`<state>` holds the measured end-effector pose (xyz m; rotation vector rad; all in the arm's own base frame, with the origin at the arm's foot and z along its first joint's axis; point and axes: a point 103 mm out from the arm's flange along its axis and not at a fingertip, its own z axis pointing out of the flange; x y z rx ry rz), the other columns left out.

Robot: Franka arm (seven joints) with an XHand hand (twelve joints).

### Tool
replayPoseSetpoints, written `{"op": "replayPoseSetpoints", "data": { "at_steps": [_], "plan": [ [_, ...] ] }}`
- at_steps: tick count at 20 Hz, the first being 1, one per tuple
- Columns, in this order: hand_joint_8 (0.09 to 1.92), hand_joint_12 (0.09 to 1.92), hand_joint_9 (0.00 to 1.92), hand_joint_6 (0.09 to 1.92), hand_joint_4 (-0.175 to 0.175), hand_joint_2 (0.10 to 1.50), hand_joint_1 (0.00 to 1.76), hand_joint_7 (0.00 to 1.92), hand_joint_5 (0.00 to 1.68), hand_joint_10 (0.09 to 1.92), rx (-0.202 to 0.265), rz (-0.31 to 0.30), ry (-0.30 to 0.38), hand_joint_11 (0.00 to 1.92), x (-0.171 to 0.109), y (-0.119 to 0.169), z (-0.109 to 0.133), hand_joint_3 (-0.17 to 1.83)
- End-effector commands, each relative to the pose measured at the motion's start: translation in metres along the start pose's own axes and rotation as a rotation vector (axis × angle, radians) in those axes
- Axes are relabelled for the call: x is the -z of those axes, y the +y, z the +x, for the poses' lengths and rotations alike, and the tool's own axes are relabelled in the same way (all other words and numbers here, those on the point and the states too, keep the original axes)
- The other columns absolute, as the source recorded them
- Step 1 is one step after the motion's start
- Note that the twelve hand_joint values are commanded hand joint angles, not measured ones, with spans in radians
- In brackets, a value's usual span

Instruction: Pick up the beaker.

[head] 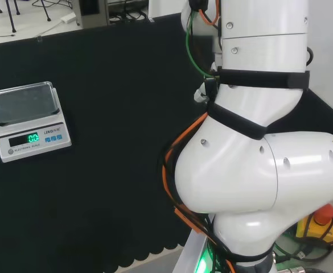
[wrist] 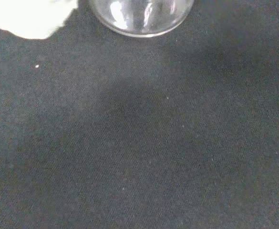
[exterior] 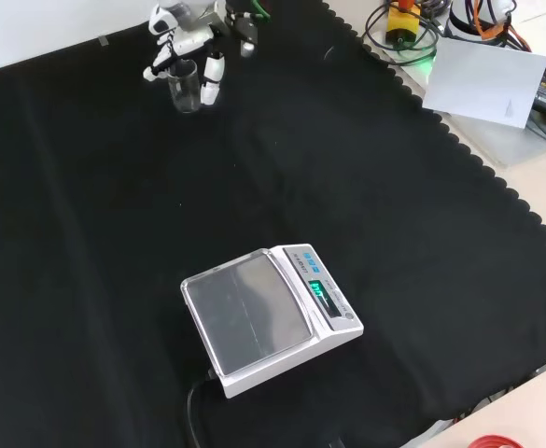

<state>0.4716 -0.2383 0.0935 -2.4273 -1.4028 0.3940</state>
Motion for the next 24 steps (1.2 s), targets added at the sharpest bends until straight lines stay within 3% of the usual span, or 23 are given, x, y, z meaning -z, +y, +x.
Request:
{"op": "replayPoseSetpoints", "data": {
  "at_steps": [1, 2, 4, 7, 13, 15, 17, 24],
  "plan": [
    [0.76, 1.40, 0.79, 0.43, 0.068, 0.69, 0.88, 0.78, 0.61, 0.69, -0.104, -0.252, -0.001, 0.45, -0.008, 0.004, 0.007, 0.36],
    [0.76, 1.33, 0.95, 0.61, 0.079, 0.68, 0.92, 0.93, 0.71, 0.65, -0.117, -0.289, -0.001, 0.62, -0.011, 0.004, 0.009, 0.41],
    [0.74, 1.17, 1.18, 0.79, 0.086, 0.65, 0.98, 1.13, 0.86, 0.59, -0.123, -0.318, 0.010, 0.91, -0.015, 0.004, 0.013, 0.50],
    [0.70, 1.05, 1.33, 0.75, 0.160, 0.84, 1.07, 1.25, 1.11, 0.52, -0.120, -0.322, 0.026, 1.10, -0.015, 0.006, 0.017, 0.32],
    [0.68, 1.01, 1.38, 0.71, 0.175, 0.91, 1.08, 1.28, 1.17, 0.48, -0.129, -0.287, 0.055, 1.14, -0.011, 0.012, 0.018, 0.22],
    [0.71, 1.06, 1.35, 0.79, 0.109, 0.80, 0.99, 1.23, 0.95, 0.49, -0.135, -0.271, 0.087, 1.08, -0.011, 0.014, 0.018, 0.24],
    [0.78, 1.14, 1.28, 0.87, 0.081, 0.71, 0.92, 1.15, 0.81, 0.55, -0.136, -0.294, 0.092, 1.00, -0.011, 0.014, 0.020, 0.31],
    [0.75, 1.13, 1.29, 0.76, 0.135, 0.63, 0.97, 1.22, 1.00, 0.59, -0.124, -0.323, 0.094, 1.03, -0.005, 0.011, 0.025, 0.51]
  ]
}}
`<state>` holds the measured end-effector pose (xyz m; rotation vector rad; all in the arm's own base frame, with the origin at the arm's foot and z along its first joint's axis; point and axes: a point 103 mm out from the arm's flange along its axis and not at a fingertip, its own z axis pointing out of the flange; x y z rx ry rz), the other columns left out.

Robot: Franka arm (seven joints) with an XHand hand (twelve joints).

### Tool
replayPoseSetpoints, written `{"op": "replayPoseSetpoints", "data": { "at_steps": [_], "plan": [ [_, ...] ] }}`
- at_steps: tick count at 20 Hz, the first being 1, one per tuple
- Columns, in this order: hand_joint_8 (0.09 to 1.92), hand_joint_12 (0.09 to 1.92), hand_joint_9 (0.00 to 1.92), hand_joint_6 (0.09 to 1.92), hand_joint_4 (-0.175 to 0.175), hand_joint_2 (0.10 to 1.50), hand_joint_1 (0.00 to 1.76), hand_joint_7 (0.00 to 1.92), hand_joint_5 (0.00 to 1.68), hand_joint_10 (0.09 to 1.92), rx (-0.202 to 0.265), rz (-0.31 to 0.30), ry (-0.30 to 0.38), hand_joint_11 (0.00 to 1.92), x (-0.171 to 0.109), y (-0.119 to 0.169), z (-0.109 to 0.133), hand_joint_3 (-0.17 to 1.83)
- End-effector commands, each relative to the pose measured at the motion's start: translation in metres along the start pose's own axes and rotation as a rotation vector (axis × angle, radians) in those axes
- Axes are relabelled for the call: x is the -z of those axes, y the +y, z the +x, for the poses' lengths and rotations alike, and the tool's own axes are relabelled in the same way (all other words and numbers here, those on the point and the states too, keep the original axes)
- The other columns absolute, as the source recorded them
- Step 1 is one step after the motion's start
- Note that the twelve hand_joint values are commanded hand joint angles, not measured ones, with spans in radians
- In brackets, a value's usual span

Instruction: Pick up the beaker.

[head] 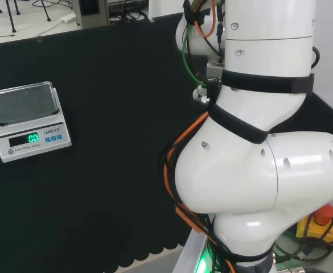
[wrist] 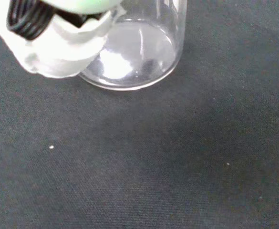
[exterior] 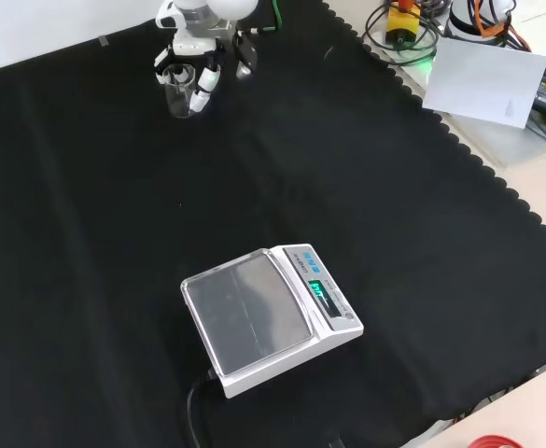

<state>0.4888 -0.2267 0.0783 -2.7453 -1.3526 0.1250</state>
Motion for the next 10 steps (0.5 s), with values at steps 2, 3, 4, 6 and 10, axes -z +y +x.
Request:
{"op": "replayPoseSetpoints", "data": {
  "at_steps": [2, 3, 4, 6, 10],
  "plan": [
    [0.74, 1.12, 1.30, 0.75, 0.152, 0.71, 1.01, 1.23, 1.06, 0.58, 0.011, -0.030, 0.017, 1.04, 0.006, -0.002, 0.007, 0.46],
    [0.74, 1.12, 1.31, 0.73, 0.163, 0.79, 1.04, 1.24, 1.12, 0.57, 0.012, -0.030, 0.016, 1.04, 0.007, -0.003, 0.008, 0.37],
    [0.73, 1.11, 1.32, 0.70, 0.169, 0.84, 1.06, 1.25, 1.15, 0.56, 0.013, -0.030, 0.018, 1.04, 0.007, -0.003, 0.009, 0.30],
    [0.72, 1.11, 1.32, 0.66, 0.174, 0.89, 1.08, 1.26, 1.19, 0.55, 0.015, -0.031, 0.019, 1.05, 0.007, -0.003, 0.010, 0.22],
    [0.71, 1.11, 1.33, 0.65, 0.175, 0.91, 1.09, 1.27, 1.20, 0.55, 0.041, -0.053, 0.031, 1.05, 0.024, -0.004, 0.021, 0.19]
  ]
}}
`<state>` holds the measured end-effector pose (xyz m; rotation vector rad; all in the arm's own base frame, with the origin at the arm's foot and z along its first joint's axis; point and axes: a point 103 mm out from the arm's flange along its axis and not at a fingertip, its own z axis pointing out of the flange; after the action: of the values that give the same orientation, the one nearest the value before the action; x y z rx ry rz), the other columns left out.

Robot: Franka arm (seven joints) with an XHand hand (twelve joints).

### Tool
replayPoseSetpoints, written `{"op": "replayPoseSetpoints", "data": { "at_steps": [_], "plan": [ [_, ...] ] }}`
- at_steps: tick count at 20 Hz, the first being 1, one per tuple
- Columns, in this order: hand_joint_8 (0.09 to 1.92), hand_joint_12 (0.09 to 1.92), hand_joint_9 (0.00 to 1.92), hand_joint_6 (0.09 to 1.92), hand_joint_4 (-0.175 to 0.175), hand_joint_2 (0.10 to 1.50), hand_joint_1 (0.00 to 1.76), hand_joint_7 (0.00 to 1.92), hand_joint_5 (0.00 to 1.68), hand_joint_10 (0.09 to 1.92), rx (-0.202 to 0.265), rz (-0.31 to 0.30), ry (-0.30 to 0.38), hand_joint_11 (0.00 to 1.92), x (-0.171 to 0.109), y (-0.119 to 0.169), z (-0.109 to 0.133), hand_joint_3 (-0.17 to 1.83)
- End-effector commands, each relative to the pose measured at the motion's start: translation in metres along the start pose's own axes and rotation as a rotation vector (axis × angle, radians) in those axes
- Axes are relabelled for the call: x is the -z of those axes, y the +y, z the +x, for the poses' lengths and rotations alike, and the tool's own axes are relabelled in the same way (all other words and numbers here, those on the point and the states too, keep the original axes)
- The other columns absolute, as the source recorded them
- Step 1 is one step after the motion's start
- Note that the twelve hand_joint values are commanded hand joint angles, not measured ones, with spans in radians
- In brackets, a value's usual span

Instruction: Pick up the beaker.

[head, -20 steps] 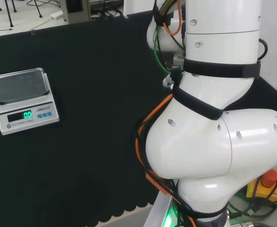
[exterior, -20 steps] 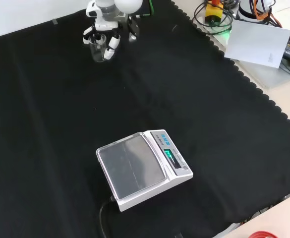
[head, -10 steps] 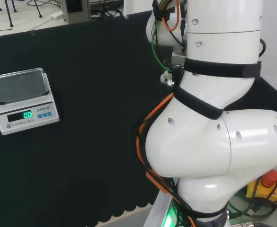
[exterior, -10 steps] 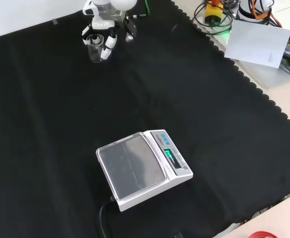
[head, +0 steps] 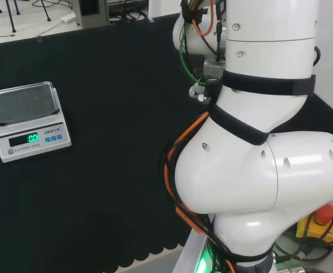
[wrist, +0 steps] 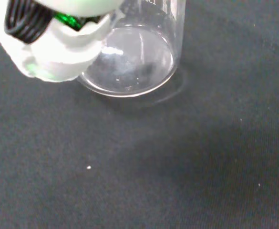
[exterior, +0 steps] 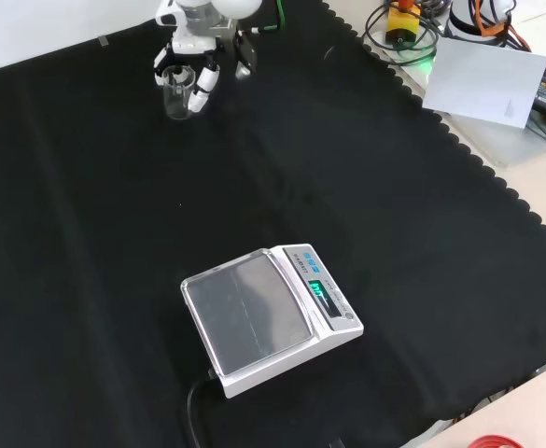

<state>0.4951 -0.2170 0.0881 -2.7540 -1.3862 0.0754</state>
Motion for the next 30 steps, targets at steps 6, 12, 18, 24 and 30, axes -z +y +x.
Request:
{"op": "replayPoseSetpoints", "data": {
  "at_steps": [6, 12, 18, 24, 30],
  "plan": [
    [0.71, 1.11, 1.34, 0.64, 0.175, 0.91, 1.09, 1.28, 1.21, 0.55, 0.092, -0.051, 0.025, 1.05, 0.044, -0.008, 0.036, 0.18],
    [0.71, 1.10, 1.35, 0.64, 0.175, 0.92, 1.09, 1.28, 1.21, 0.55, 0.172, -0.074, 0.020, 1.06, 0.079, -0.037, 0.082, 0.18],
    [0.71, 1.10, 1.35, 0.63, 0.175, 0.92, 1.09, 1.28, 1.21, 0.54, 0.298, -0.077, 0.044, 1.06, 0.101, -0.071, 0.161, 0.17],
    [0.71, 1.10, 1.36, 0.63, 0.175, 0.92, 1.09, 1.28, 1.21, 0.54, 0.470, -0.072, 0.014, 1.07, 0.114, -0.081, 0.254, 0.17],
    [0.71, 1.09, 1.36, 0.63, 0.175, 0.92, 1.09, 1.28, 1.21, 0.54, 0.583, -0.049, -0.011, 1.07, 0.109, -0.099, 0.321, 0.17]
  ]
}}
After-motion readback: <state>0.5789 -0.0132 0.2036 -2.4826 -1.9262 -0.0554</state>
